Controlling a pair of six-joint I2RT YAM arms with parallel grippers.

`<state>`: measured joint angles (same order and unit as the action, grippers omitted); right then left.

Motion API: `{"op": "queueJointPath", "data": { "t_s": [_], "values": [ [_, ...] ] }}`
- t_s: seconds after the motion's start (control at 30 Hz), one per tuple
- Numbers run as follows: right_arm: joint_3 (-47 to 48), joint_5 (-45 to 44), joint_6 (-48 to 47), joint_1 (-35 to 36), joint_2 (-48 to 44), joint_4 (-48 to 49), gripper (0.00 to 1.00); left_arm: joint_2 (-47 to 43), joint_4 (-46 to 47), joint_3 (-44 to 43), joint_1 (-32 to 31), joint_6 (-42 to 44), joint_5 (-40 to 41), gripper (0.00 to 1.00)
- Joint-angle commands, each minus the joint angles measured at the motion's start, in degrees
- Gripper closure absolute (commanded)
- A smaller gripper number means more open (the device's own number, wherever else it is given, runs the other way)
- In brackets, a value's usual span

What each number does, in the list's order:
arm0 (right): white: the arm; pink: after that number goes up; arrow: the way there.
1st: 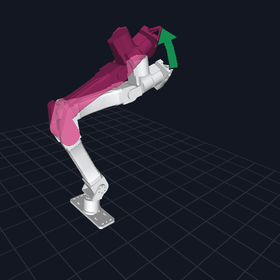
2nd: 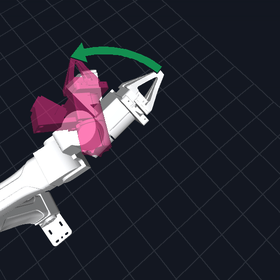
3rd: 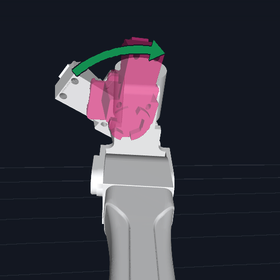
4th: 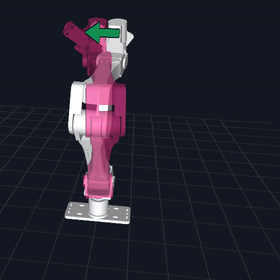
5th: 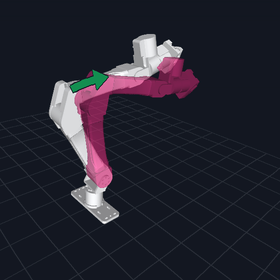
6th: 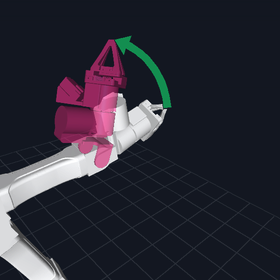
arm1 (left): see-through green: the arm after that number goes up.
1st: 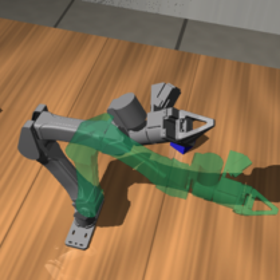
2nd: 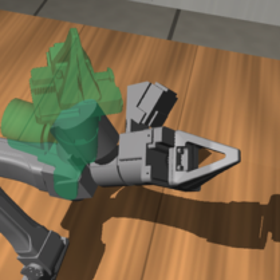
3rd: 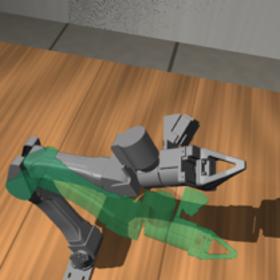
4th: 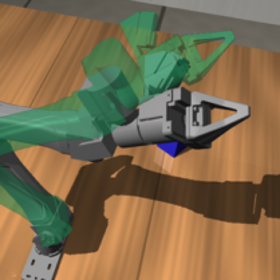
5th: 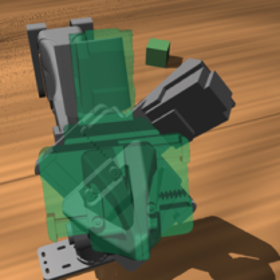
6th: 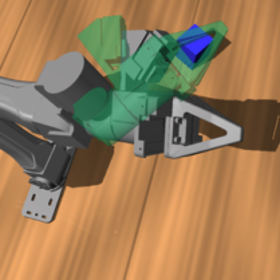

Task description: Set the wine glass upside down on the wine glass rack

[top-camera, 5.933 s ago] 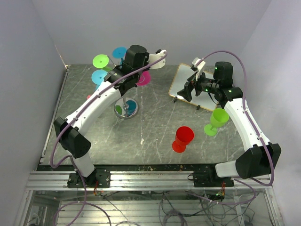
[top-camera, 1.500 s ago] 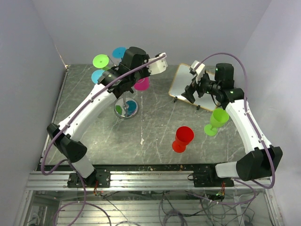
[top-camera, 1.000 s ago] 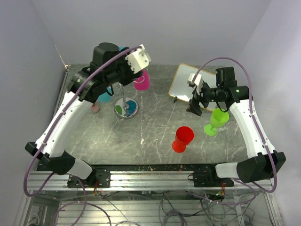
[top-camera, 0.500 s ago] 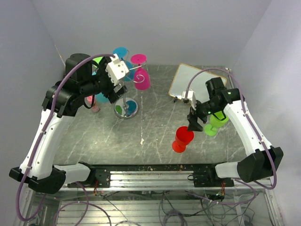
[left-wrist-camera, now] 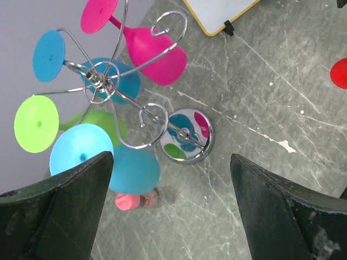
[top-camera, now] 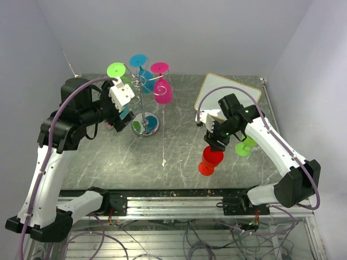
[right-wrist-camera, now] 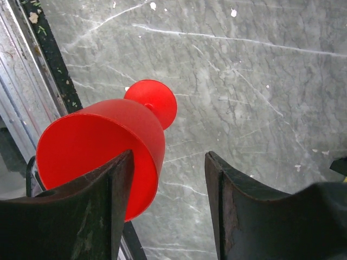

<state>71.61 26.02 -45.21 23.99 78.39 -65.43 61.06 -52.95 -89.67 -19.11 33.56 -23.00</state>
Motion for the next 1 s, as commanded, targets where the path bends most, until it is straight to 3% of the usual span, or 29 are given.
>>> {"op": "queueJointPath", "data": {
  "t_s": [0.0,0.23,0.43,0.67,0.97],
  "values": [
    [1.1,-3.1,1.0,1.0,0.4,1.2,0.48,-2.1,1.0,2.8,2.3,0.2,-4.9,0.01],
    [1.8,-4.2,-0.3,1.1,0.4,0.0,0.68,-1.9,1.7,4.2,2.9,-0.1,-4.5,0.01],
    [3.3,-2.4,-1.7,1.1,0.5,-0.4,0.99,-0.9,5.0,3.6,4.1,-5.8,-5.3,0.01],
    [8.4,-1.2,-4.2,1.0,-1.7,2.6,1.00,-0.1,7.9,2.0,6.0,-10.3,-8.3,0.01],
    [17.1,-6.4,0.9,0.4,-5.1,14.5,1.00,3.1,14.8,-4.0,8.2,-24.1,-10.0,0.06]
  ]
}}
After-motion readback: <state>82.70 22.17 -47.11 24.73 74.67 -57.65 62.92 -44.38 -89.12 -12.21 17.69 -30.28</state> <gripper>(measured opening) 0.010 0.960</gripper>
